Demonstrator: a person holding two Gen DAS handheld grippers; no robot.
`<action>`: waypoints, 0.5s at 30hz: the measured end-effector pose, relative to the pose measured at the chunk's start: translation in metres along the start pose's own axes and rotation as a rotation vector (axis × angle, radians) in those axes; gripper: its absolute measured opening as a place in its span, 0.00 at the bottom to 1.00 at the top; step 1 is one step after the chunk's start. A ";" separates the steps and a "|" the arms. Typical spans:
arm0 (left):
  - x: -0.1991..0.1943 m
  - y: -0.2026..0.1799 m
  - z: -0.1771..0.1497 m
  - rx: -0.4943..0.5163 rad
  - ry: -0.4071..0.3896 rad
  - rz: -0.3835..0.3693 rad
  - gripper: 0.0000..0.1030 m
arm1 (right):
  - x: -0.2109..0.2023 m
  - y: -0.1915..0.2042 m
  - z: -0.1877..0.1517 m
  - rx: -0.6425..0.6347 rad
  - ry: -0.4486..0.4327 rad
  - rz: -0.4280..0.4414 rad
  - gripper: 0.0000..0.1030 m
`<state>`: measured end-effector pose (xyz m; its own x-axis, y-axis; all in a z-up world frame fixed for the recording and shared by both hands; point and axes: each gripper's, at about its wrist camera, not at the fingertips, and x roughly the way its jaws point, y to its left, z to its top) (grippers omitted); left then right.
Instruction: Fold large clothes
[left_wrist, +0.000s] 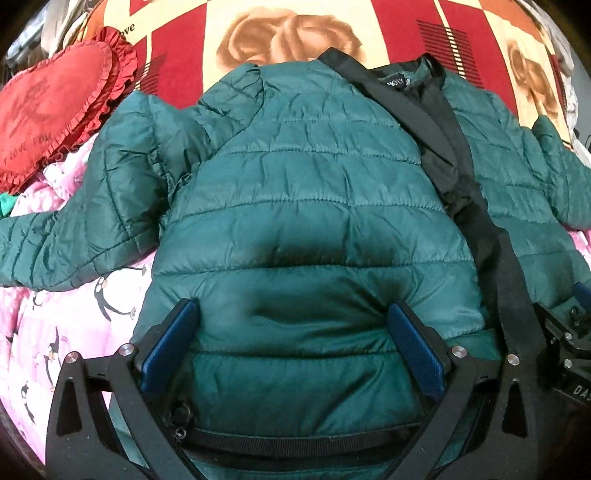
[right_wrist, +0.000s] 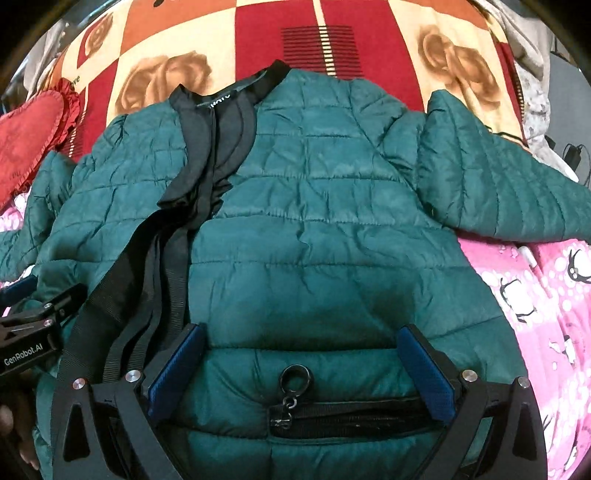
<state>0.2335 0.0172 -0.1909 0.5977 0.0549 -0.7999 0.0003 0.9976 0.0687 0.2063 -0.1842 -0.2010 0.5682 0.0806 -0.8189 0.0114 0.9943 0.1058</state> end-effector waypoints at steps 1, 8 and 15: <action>0.001 0.000 0.000 0.000 -0.001 -0.001 1.00 | 0.001 0.000 0.000 0.000 -0.001 0.001 1.00; 0.004 0.003 0.000 -0.013 -0.001 -0.024 1.00 | 0.005 0.002 -0.002 -0.017 -0.020 0.019 1.00; 0.004 0.004 0.000 -0.016 -0.006 -0.031 1.00 | 0.007 0.005 -0.002 -0.029 -0.029 0.012 1.00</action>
<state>0.2358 0.0214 -0.1944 0.6020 0.0237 -0.7981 0.0065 0.9994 0.0345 0.2088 -0.1790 -0.2073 0.5918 0.0907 -0.8010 -0.0193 0.9950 0.0985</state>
